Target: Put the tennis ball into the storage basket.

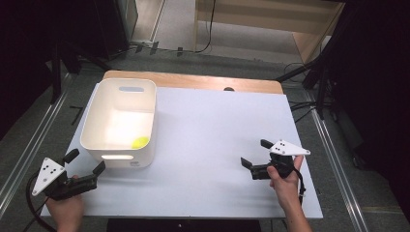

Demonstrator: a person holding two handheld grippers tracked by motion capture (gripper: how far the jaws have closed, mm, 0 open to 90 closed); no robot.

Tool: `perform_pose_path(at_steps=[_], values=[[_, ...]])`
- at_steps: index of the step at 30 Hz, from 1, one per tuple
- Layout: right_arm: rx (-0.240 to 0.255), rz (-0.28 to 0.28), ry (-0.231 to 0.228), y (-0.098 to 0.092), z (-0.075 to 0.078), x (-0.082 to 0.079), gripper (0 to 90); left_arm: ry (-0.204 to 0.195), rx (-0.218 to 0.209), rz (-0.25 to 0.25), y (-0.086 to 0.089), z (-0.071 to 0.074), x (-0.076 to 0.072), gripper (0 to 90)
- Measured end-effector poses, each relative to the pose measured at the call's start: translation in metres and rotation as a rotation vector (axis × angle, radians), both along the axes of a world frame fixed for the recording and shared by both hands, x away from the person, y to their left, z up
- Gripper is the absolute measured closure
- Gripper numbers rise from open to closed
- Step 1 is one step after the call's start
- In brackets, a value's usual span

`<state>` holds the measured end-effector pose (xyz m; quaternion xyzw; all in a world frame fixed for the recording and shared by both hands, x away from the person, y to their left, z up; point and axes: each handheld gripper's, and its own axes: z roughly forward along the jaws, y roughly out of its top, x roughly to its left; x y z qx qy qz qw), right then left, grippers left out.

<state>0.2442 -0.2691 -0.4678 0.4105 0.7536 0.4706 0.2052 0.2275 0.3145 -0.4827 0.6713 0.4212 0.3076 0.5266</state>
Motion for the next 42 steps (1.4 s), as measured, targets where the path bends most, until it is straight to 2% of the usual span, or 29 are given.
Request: perform_pose_path(at_steps=[18,24,34,40,42], values=[[0.031,-0.074,-0.008,-0.035,-0.014,-0.022,0.0,0.0,0.0,0.0,0.0,0.0,0.0,2.9],[0.037,-0.08,-0.016,-0.05,-0.023,-0.031,0.0,-0.001,-0.004,-0.002,0.0,0.0,0.0,2.8],[0.076,-0.135,-0.03,-0.074,-0.033,-0.044,0.0,-0.001,-0.013,-0.005,0.002,0.001,-0.001,2.8],[0.086,-0.14,-0.016,-0.078,-0.036,-0.047,0.0,-0.001,-0.023,-0.005,0.003,0.001,0.0,2.9],[0.072,-0.138,-0.009,-0.076,-0.038,-0.046,0.0,-0.002,-0.026,-0.006,0.003,0.001,-0.001,2.9]])
